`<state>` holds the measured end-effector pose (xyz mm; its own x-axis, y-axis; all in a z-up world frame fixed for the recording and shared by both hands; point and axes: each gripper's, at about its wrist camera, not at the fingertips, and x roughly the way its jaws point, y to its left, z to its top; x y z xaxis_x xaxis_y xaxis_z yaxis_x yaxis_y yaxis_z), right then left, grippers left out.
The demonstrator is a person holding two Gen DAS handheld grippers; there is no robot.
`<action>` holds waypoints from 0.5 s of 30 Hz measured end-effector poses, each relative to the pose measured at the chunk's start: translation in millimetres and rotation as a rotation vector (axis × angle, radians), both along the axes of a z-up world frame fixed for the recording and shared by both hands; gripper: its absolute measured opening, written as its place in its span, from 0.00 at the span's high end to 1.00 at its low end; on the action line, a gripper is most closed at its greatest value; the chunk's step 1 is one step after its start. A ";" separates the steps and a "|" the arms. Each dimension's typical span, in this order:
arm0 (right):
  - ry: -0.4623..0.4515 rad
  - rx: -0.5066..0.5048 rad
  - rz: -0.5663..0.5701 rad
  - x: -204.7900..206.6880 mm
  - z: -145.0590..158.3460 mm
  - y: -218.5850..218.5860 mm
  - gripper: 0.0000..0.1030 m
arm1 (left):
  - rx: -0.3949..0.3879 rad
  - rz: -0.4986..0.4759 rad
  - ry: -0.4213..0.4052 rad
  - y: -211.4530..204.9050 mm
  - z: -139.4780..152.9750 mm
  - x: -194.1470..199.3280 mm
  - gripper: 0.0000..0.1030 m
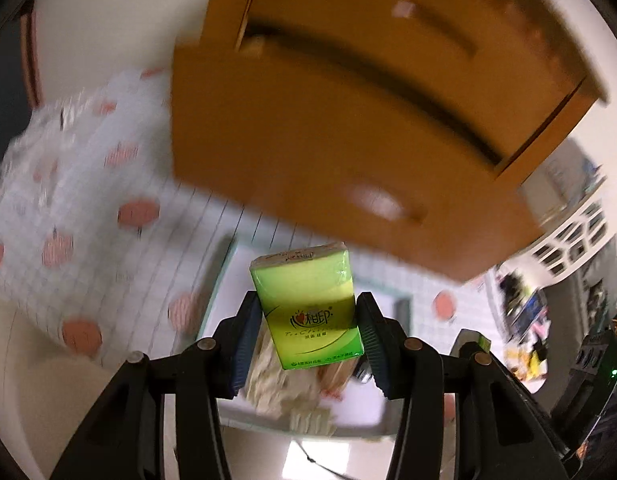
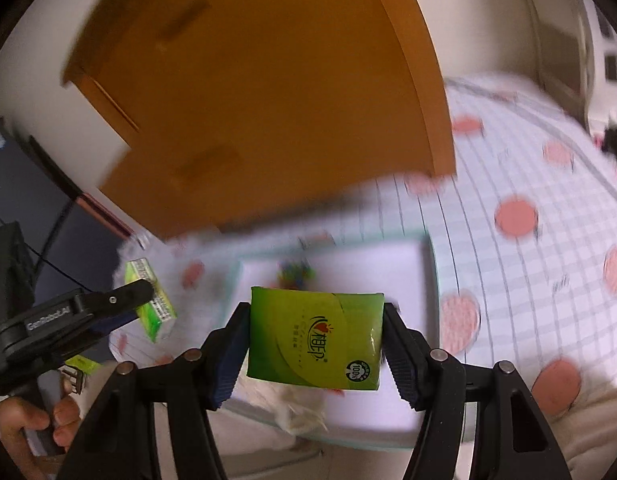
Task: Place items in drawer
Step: 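Carry the tissue pack with the left tool while the right tool carries the tea box to the drawer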
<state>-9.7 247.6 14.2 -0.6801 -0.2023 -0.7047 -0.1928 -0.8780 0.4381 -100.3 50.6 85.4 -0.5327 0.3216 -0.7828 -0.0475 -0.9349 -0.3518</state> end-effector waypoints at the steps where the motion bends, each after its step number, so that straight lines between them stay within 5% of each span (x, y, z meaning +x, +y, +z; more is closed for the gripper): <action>1: 0.031 0.009 0.001 -3.9 16.5 0.6 0.36 | -0.002 -0.008 0.030 0.0 13.4 -4.8 0.51; 10: 0.215 0.134 0.025 -59.2 137.1 -2.4 0.36 | -0.021 -0.020 0.230 3.7 109.0 -58.8 0.51; 15: 0.213 0.175 0.018 -93.0 162.9 0.1 0.36 | -0.051 -0.009 0.257 10.9 125.9 -89.4 0.51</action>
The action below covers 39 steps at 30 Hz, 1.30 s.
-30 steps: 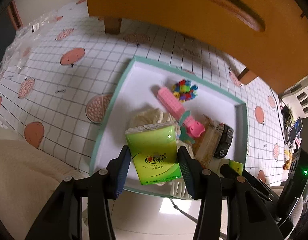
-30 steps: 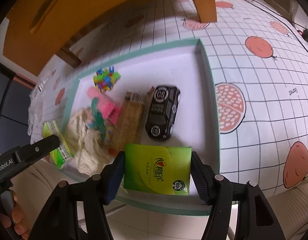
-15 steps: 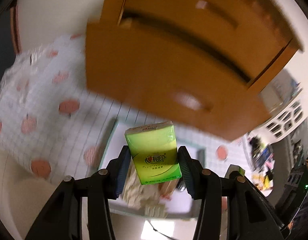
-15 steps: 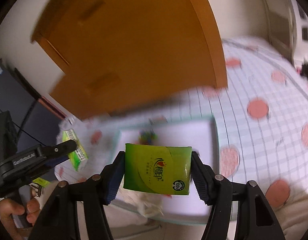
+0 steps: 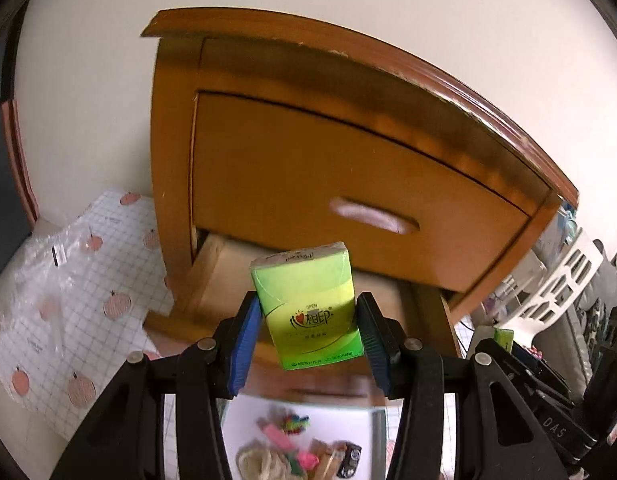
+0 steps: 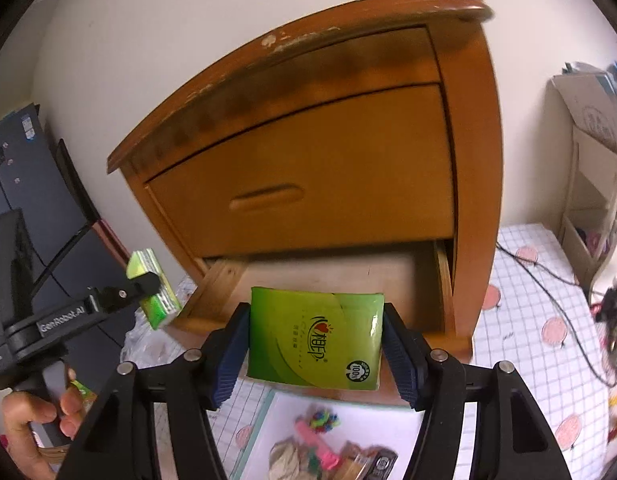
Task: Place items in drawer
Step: 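Carry the tissue pack with the left tool while the right tool carries the tea box to the drawer, then open the left tool over the drawer while the right tool releases the tea box inside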
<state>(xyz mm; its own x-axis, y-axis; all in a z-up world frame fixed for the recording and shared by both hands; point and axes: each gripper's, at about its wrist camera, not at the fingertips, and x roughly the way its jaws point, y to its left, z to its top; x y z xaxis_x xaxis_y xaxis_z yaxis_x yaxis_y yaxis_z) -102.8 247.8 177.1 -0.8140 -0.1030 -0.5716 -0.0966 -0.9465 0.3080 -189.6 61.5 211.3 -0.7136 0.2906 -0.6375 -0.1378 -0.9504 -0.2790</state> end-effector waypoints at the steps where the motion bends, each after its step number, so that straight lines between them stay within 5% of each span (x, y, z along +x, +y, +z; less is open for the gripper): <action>1: -0.014 0.010 -0.002 -10.4 1.0 1.1 0.36 | -0.006 0.005 -0.001 1.6 -0.3 -6.8 0.51; 17: -0.184 0.070 -0.031 -77.6 -42.0 12.4 0.35 | -0.061 0.052 -0.111 11.3 -44.9 -55.7 0.50; 30: -0.228 0.078 -0.026 -82.2 -59.2 12.1 0.34 | -0.091 0.050 -0.115 19.6 -47.5 -53.7 0.33; 39: -0.230 0.095 -0.033 -82.1 -57.7 8.7 0.20 | -0.116 0.068 -0.126 19.9 -52.6 -50.4 0.20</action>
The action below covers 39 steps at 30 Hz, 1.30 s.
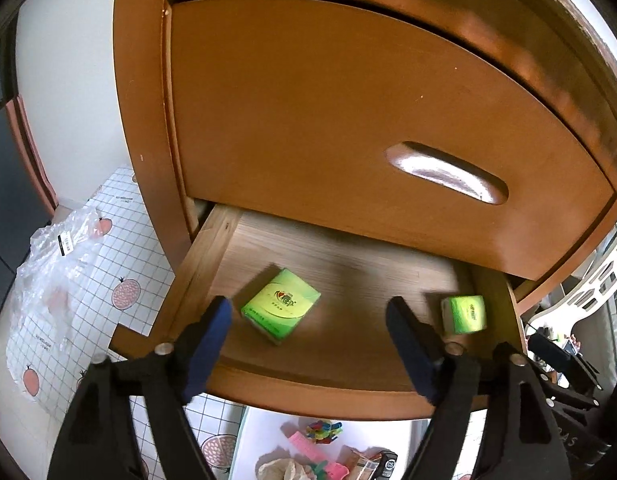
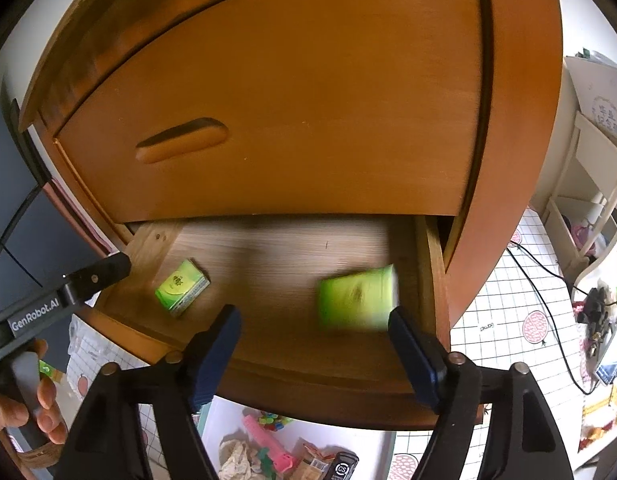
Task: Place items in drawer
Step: 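Open the left tool over the drawer while the right tool releases the tea box inside, then move both tools back from the drawer to the white tray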
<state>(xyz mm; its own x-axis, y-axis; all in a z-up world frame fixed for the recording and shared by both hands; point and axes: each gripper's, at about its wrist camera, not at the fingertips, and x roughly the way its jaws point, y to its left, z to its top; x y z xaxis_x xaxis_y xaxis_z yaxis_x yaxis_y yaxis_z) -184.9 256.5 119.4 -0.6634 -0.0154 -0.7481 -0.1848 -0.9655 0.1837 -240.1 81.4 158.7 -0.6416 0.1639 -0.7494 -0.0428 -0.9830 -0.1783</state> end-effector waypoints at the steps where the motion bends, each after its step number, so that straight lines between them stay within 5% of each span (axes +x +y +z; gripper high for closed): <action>1: 0.002 0.001 0.001 -0.5 -0.5 0.0 0.19 | 0.000 0.000 0.003 -0.2 -1.4 -1.3 0.20; 11: 0.014 0.031 0.005 1.1 -0.3 -6.0 0.00 | -0.047 0.031 0.057 -4.0 -0.7 2.3 0.01; 26: 0.039 0.070 0.008 16.8 2.9 -14.8 0.00 | -0.027 0.042 0.123 -13.8 2.0 27.9 0.00; 31: 0.089 0.094 0.003 42.1 4.8 -22.4 0.00 | -0.032 0.009 0.214 -9.0 1.2 65.4 0.00; 39: 0.146 0.118 -0.015 94.0 -10.8 -31.2 0.00 | -0.033 -0.039 0.244 -8.0 -21.8 122.1 0.00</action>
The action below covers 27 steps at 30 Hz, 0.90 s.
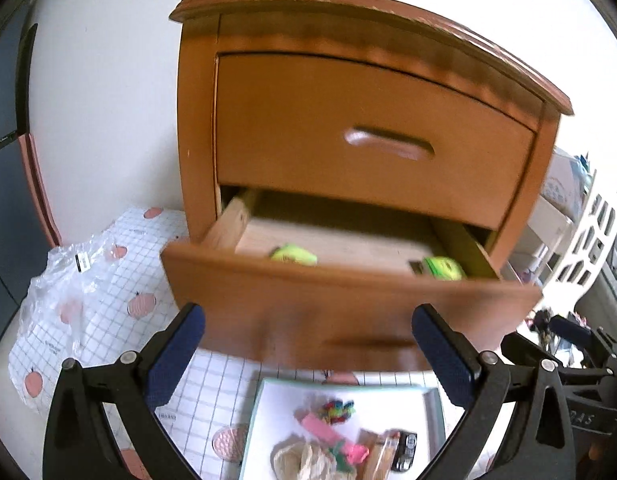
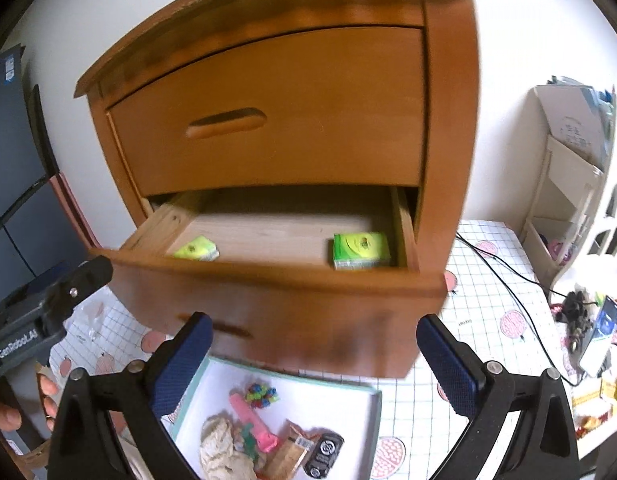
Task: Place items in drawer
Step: 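Move both tools back from the drawer to the white tray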
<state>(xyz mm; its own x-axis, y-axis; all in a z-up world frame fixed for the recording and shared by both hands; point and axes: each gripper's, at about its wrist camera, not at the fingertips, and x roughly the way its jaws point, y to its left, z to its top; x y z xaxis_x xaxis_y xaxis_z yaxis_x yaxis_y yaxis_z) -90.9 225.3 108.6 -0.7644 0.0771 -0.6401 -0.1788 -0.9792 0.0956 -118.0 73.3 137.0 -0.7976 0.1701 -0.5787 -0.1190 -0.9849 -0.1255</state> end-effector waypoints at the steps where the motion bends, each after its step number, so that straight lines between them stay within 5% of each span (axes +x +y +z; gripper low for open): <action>1: -0.005 0.020 -0.008 7.2 -4.8 -2.1 0.00 | -0.001 -0.003 -0.004 -0.2 -5.7 6.3 0.00; 12: -0.137 0.103 -0.080 39.9 -74.3 -14.8 0.00 | -0.021 -0.028 -0.142 5.9 -80.2 38.2 0.00; 27: -0.377 -0.053 0.038 55.8 -181.6 -37.0 0.00 | -0.009 -0.033 -0.456 5.0 -183.9 33.4 0.00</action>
<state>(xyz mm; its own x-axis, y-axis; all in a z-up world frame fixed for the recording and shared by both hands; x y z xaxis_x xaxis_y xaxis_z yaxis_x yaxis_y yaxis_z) -35.1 188.3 -73.0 -0.4759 0.0122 -0.8794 -0.1749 -0.9813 0.0810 -84.6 78.4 -46.9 -0.4552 0.1844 -0.8711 -0.0847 -0.9828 -0.1638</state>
